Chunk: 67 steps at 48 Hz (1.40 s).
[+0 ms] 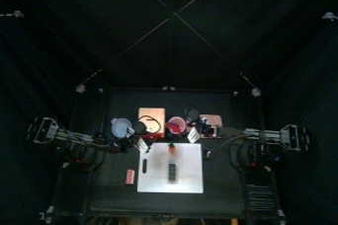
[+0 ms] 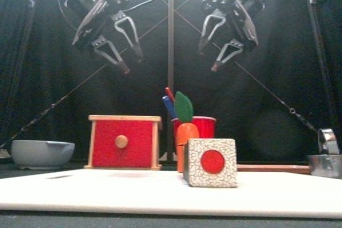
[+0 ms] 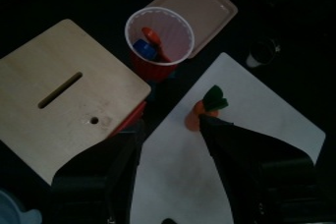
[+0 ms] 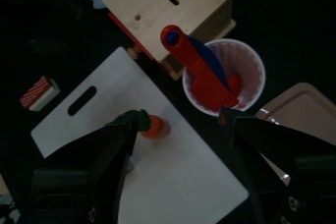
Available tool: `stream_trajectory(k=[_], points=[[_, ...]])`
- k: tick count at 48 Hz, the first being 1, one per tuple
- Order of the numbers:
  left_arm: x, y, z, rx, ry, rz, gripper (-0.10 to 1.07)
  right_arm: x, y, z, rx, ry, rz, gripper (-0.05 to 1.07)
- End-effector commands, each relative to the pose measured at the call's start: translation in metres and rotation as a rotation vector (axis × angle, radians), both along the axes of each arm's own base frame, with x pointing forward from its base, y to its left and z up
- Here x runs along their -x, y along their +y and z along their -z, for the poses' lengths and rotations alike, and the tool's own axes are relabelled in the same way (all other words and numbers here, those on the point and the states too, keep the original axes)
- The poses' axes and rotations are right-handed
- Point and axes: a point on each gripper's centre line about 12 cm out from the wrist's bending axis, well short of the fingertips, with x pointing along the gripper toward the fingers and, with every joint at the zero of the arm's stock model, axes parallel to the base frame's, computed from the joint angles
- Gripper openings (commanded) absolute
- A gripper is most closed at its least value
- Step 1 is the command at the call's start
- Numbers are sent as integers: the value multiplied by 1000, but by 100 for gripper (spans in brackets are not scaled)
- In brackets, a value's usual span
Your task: Grab knife handle
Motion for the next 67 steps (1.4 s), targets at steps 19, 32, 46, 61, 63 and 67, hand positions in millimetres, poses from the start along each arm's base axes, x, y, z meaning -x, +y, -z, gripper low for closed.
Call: stream_trajectory(k=[19, 32, 46, 61, 63, 67], points=[[37, 17, -1, -14, -53, 5, 85, -66, -23, -15, -40, 79, 73, 97], [58, 22, -1, -28, -73, 2, 85, -99, -36, -13, -64, 175, 123, 97], [65, 23, 0, -51, -84, 24, 85, -116, -48, 0, -47, 322, 177, 97], [66, 26, 8, -34, -90, 40, 85, -113, -65, 11, -57, 396, 230, 95], [66, 27, 8, -34, -90, 40, 85, -112, -67, 11, -56, 400, 236, 95], [66, 28, 8, -34, -90, 37, 85, -110, -72, 12, -49, 406, 247, 95]])
